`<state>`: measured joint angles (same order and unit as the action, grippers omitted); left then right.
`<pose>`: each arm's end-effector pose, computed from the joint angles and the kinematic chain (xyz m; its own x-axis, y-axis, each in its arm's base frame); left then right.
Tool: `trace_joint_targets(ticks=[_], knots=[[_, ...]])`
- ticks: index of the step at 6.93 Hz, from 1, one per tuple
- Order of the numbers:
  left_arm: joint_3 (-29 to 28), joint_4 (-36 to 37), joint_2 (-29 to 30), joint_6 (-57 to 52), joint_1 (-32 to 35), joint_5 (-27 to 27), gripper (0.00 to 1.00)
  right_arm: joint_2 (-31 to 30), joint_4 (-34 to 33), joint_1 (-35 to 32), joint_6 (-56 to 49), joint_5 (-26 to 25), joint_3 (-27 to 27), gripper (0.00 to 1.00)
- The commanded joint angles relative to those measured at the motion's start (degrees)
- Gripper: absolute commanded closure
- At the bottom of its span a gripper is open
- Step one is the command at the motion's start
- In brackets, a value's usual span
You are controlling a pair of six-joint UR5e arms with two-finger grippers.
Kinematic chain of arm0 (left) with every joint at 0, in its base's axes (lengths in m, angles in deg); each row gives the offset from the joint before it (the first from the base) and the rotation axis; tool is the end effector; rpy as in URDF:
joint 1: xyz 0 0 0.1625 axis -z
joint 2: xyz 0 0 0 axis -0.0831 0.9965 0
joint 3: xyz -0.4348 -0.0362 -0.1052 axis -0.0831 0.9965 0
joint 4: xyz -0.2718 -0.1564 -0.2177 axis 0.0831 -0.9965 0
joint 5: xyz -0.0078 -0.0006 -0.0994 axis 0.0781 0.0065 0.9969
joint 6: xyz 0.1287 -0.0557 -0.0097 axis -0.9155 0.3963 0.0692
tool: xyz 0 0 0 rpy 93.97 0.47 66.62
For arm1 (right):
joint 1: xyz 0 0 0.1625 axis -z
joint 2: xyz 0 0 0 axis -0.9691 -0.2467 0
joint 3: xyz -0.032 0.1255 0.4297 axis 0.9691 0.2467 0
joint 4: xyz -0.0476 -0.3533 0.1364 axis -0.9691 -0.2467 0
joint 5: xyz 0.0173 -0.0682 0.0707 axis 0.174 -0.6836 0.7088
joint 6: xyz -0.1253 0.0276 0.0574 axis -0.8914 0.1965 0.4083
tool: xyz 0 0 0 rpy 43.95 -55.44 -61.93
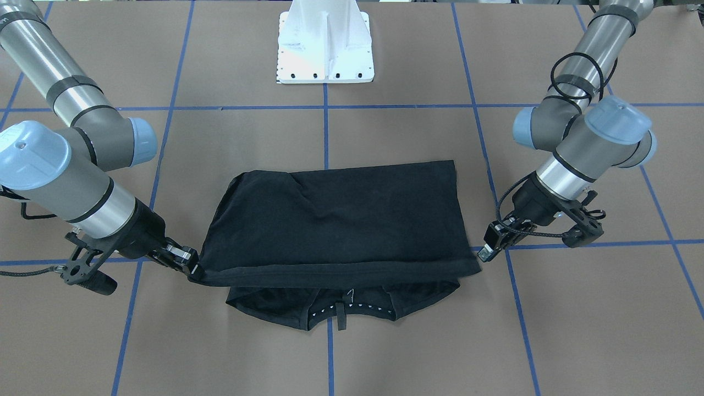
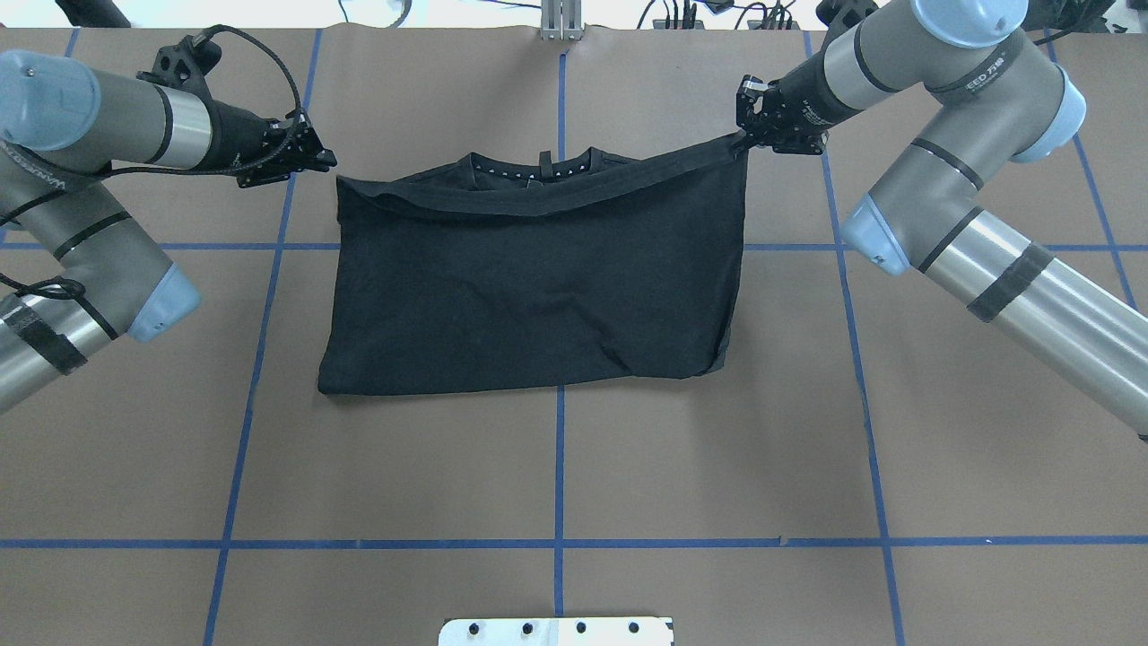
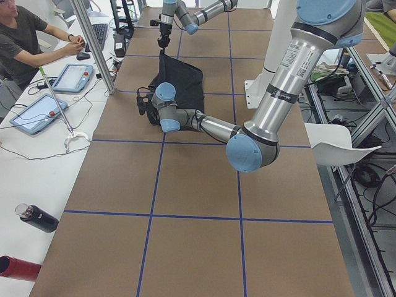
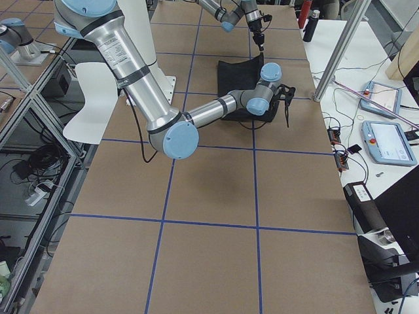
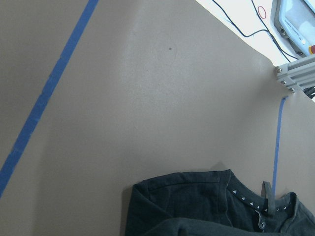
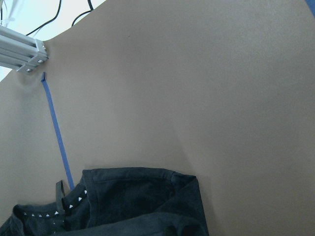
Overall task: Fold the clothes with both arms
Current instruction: 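Open both grippers and raise them off the folded hem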
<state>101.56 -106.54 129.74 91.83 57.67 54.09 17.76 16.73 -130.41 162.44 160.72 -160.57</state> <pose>0.3628 -0.5983 0.4232 0.1816 -0.2448 -0.9524 0.4657 0.8744 -0.1360 -0.3840 -0.6323 0.3759 0.3131 0.3423 0.8859 -0.3541 0.9076 -0.2255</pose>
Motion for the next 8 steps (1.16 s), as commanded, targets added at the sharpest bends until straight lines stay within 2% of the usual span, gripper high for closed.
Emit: trace_joint_targets(ticks=[1, 3, 6, 8], knots=[[0.06, -0.20, -0.16, -0.18, 0.17, -1.20, 0.00, 0.01, 0.00, 0.11, -0.08, -0.28, 0.70, 0.00], [0.50, -0.20, -0.07, -0.18, 0.44, -0.77, 0.00, -0.34, -0.09, 1.67, 0.97, 0.33, -0.60, 0.00], [4.18, 0.33, -0.60, -0.10, 0.97, 0.28, 0.00, -8.22, -1.31, 8.61, 2.20, -0.01, -11.92, 0.00], [7.51, 0.50, -1.56, -0.01, 1.14, 0.38, 0.00, -10.18, -2.81, 13.26, 7.10, -0.19, -14.23, 0.00]])
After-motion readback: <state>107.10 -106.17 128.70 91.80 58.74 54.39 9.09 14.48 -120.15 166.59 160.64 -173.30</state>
